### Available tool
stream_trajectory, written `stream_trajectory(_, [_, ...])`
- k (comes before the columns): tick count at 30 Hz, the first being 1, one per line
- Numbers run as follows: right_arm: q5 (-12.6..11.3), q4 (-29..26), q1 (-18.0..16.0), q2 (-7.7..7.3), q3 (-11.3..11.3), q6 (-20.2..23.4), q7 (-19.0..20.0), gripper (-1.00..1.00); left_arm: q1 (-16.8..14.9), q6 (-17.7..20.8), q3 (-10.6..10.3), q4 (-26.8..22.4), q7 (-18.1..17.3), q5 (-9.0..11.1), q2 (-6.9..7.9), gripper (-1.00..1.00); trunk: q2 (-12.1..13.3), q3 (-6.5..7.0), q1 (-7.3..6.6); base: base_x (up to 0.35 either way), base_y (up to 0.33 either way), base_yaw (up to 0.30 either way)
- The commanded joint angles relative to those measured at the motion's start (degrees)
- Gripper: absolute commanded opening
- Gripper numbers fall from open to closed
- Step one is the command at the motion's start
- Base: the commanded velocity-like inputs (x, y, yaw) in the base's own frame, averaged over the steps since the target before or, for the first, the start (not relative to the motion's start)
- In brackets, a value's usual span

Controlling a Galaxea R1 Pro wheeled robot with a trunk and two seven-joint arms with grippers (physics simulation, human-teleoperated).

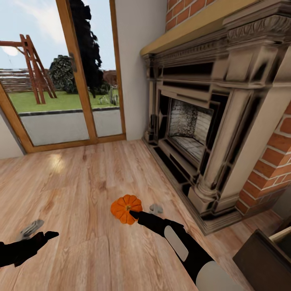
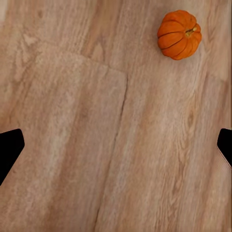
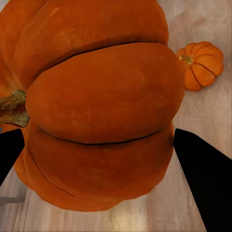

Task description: Place each of the two pumpkins and all three candles from the living room inside a cabinet in the living room (use any cabinet), then make sure every cabinet is closed, and position the cauldron so it is next to a table in the living room.

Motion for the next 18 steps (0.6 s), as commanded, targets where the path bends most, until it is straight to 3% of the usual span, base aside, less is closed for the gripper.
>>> stream_trajectory(1, [-0.2,0.0,0.0,0.01,0.0,0.0,-0.2,-1.00,0.0,0.0,0.0,0.0,0.0,0.0,0.00,1.00,0.0,0.00,0.00,0.328,0.000,0.001])
stream_trajectory(8, [-0.2,0.0,0.0,0.07,0.0,0.0,-0.2,-1.00,0.0,0.0,0.0,0.0,0.0,0.0,0.00,1.00,0.0,0.00,0.00,0.329,0.030,0.000])
stream_trajectory(18, [-0.2,0.1,0.0,0.18,0.0,0.0,-0.2,-1.00,0.0,0.0,0.0,0.0,0.0,0.0,0.00,1.00,0.0,-0.07,0.00,0.327,0.117,0.037])
